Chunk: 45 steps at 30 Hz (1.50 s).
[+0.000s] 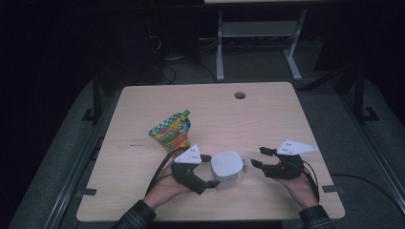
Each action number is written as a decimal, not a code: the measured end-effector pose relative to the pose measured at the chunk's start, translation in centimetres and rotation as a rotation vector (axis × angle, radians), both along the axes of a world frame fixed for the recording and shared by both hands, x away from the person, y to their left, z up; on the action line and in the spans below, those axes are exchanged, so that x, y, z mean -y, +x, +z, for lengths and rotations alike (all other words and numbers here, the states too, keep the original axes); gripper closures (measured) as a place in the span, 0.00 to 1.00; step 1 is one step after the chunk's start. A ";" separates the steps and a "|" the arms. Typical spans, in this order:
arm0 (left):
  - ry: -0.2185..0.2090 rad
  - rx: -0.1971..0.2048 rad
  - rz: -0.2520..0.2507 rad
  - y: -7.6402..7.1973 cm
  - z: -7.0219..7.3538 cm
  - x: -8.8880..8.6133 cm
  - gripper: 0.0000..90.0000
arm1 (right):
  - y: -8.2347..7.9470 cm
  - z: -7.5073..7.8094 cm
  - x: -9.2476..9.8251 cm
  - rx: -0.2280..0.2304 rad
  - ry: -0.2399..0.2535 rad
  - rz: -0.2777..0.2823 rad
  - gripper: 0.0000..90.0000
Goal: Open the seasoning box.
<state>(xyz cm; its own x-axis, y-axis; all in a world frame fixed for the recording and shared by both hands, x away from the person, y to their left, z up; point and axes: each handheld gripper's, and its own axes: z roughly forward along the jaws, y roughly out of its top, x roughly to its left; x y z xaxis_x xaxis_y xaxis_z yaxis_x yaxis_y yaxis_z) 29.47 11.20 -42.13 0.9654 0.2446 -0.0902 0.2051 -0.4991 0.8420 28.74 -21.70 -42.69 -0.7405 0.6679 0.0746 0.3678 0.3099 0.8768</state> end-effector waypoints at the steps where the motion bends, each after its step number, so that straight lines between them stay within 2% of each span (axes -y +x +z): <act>1: 0.002 0.002 -0.001 0.1 0.0 0.1 0.14 | 0.0 0.0 0.0 -0.002 0.003 -0.003 0.45; 13: -0.003 -0.009 -0.007 0.4 0.0 0.2 0.21 | -0.1 0.0 0.1 0.001 -0.007 -0.005 0.45; 34: 0.001 -0.011 -0.008 0.4 0.6 0.1 0.23 | 0.0 -0.2 0.1 -0.002 -0.018 -0.006 0.45; 36: -0.023 -0.023 -0.002 0.4 0.8 -0.1 0.24 | 0.0 -0.2 0.1 -0.001 -0.020 -0.005 0.45; 45: -0.036 -0.011 0.002 0.4 1.3 -0.3 0.28 | 0.0 -0.5 -0.1 -0.012 -0.022 -0.001 0.45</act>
<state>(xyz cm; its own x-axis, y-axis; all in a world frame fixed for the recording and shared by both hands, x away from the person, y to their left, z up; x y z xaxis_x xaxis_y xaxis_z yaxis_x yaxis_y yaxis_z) 29.89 11.54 -40.86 0.9639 0.2428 -0.1094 0.2152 -0.4680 0.8571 28.73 -21.56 -43.16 -0.7388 0.6704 0.0687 0.3789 0.3289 0.8650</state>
